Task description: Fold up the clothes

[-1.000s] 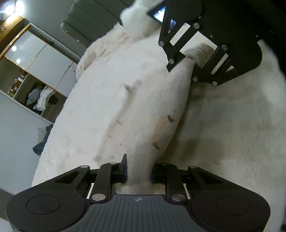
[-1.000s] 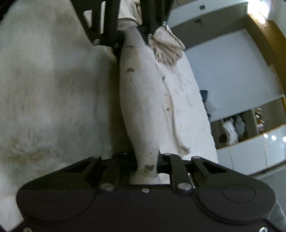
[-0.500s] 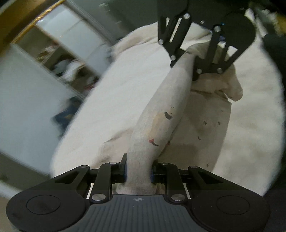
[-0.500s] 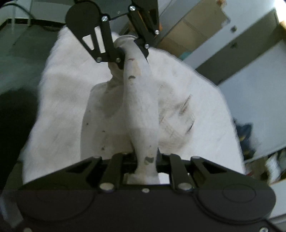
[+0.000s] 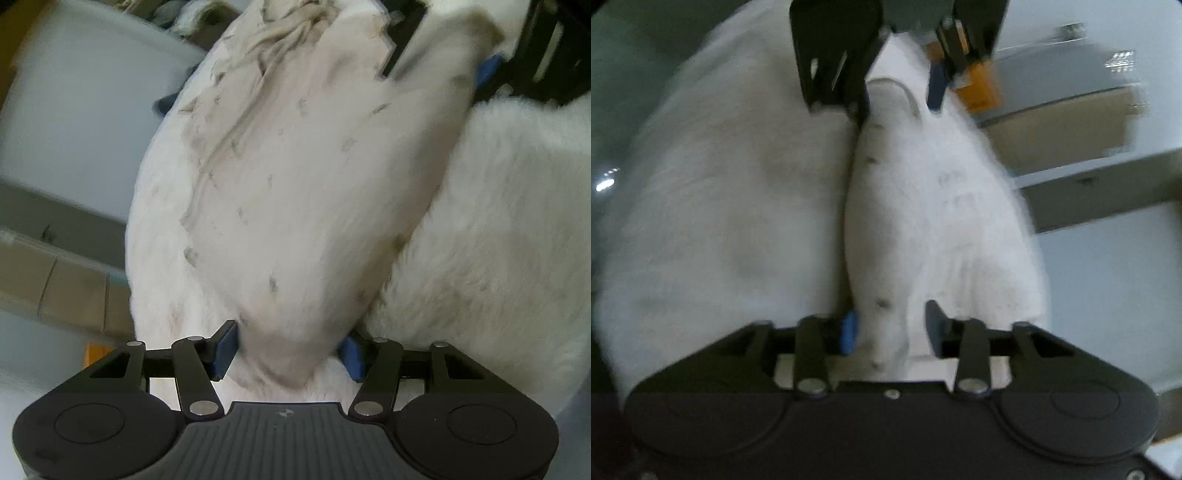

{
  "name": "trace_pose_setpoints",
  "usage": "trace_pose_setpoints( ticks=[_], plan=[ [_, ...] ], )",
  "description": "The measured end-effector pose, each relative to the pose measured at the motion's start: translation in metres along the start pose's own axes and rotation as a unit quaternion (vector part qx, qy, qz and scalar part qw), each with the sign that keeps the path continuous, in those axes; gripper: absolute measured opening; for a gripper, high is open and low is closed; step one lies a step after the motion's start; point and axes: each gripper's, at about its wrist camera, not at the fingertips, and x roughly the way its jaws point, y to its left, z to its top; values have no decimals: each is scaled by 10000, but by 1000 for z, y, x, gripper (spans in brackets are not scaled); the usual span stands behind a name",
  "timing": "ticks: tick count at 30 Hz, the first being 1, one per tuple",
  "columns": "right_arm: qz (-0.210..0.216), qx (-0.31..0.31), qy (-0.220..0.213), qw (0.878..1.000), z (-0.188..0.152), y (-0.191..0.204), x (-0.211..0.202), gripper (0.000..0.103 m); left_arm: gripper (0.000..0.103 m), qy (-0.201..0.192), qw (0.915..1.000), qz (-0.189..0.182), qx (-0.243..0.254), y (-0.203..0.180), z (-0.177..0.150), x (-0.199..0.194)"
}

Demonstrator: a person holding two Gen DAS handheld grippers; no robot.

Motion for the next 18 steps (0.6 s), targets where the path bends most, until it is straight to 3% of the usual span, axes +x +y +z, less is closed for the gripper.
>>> trace_pose_setpoints(
  ticks=[3,6,7,10,12,13,15,18],
  plan=[
    [601,510,-240,9966,-23,-28,-29,51,66,-277,9959,115,-851,13,-8,-26],
    [1263,1379,-518,9810,-64,-72,-65,56,67,-531,9923,3,-1123,27,-2,-59],
    [1273,1456,-532,9797,-60,-63,-75,57,70,-608,9908,-8,-1210,30,7,-68],
    [1434,2637,-752,9509,-107,-85,-120,62,78,-912,9825,-91,-1621,34,31,-97],
    [1630,3563,-917,9155,-151,-103,-141,69,83,-1053,9727,-229,-2053,25,18,-130],
    [1643,3738,-924,9082,-156,-107,-149,70,83,-1047,9678,-311,-2269,19,5,-148],
    [1533,4365,-875,8822,-198,-111,-166,72,83,-919,9566,-495,-2720,20,21,-146],
    [1164,4904,-682,8610,-248,-107,-182,82,85,-583,9388,-765,-3308,12,50,-130]
  ],
)
